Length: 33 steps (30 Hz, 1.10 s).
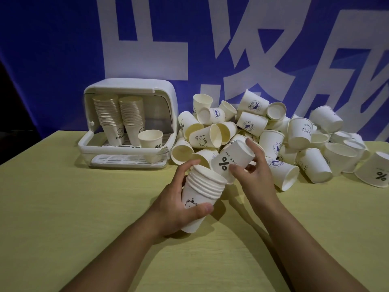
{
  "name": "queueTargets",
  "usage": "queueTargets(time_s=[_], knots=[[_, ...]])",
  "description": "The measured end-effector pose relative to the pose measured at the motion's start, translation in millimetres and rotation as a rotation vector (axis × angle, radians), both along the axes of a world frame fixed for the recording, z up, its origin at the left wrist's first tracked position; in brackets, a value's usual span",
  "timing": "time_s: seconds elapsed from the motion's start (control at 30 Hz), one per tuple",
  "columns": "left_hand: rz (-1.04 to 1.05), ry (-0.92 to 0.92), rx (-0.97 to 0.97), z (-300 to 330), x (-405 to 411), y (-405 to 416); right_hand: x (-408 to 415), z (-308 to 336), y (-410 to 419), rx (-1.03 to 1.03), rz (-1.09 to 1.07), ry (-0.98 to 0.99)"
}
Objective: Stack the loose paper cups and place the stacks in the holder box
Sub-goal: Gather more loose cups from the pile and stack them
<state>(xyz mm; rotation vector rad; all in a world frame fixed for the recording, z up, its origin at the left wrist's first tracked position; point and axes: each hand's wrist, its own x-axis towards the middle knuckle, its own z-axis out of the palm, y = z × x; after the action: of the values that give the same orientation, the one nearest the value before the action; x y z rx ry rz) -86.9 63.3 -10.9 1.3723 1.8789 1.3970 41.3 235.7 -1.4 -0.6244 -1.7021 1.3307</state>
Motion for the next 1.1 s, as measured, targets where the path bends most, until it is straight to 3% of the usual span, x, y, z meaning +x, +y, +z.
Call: queueTargets(time_s=[0.27, 0.4, 0.7, 1.1], knots=[[-0.107, 0.006, -0.049, 1, 1, -2, -2, 3, -14, 0.058, 0.067, 0.198], [-0.080, 0.012, -0.031, 0, 0, -2, -1, -1, -19, 0.163, 0.206, 0.152], [-0.033, -0.011, 0.012, -1, -1, 0, -5, -5, -24, 0.049, 0.250, 0.192], [0.095, -0.023, 0.098, -2, -1, 3, -5, -8, -24, 0.321, 0.109, -0.074]])
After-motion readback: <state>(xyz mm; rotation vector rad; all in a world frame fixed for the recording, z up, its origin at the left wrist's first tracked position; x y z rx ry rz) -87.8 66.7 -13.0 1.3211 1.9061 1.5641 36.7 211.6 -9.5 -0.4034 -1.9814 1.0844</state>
